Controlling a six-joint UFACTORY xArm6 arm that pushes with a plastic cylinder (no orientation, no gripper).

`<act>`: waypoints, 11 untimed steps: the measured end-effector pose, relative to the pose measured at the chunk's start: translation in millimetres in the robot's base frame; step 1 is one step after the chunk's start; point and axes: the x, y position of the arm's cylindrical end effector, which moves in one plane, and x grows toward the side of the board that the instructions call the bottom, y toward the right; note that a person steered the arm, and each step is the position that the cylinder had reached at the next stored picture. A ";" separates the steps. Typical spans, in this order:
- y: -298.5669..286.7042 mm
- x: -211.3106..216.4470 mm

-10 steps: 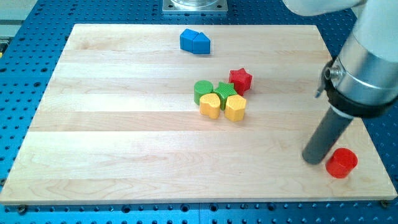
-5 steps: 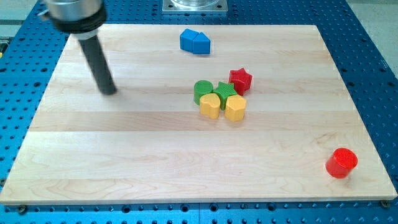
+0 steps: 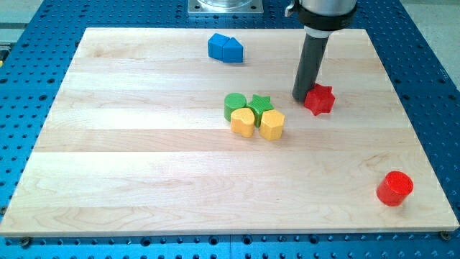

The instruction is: Move red star near red circle

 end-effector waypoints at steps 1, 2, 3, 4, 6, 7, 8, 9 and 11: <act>26.2 72.3; 14.2 78.3; -4.4 50.1; 28.4 26.9; 76.9 64.1; 101.1 61.6; 81.1 103.6; 79.9 122.7; 30.4 139.5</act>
